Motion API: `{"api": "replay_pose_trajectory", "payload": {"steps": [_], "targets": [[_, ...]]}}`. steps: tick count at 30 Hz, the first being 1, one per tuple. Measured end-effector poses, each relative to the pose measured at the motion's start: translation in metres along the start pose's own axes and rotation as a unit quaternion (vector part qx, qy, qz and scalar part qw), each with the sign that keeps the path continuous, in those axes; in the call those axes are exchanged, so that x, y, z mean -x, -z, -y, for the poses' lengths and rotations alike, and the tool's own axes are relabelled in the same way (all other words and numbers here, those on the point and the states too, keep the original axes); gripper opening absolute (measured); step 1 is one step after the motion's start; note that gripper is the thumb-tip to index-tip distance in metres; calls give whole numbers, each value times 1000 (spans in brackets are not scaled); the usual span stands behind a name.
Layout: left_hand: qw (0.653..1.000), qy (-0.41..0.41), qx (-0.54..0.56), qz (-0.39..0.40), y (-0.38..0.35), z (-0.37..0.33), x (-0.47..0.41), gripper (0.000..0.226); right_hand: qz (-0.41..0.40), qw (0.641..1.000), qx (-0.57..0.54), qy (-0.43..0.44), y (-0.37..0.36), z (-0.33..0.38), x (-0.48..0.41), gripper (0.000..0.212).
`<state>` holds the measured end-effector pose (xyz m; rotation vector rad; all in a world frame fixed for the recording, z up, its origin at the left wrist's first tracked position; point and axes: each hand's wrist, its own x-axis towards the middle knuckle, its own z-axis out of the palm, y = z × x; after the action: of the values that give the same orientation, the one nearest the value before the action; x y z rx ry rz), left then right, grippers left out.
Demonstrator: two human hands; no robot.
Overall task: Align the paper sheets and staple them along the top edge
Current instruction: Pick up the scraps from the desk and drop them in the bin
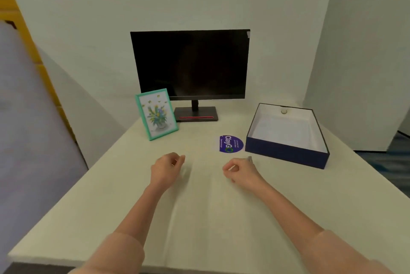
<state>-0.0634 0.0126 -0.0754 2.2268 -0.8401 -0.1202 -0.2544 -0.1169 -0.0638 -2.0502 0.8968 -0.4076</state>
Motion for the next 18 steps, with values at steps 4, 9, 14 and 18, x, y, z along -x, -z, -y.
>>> {"api": "replay_pose_trajectory", "payload": {"steps": [4,9,14,18], "targets": [[993,41,103,-43,-7,27,-2,25,12,997,80,-14,-4,-9,-6,19],[974,59,198,-89,-14,33,-1,23,44,995,85,3,-5,-11,-13,12],[971,59,207,-102,-15,34,-2,24,34,992,121,25,-11,-14,-20,13],[975,55,200,-85,-16,35,-4,23,47,988,140,38,-13,-14,-26,13]]}}
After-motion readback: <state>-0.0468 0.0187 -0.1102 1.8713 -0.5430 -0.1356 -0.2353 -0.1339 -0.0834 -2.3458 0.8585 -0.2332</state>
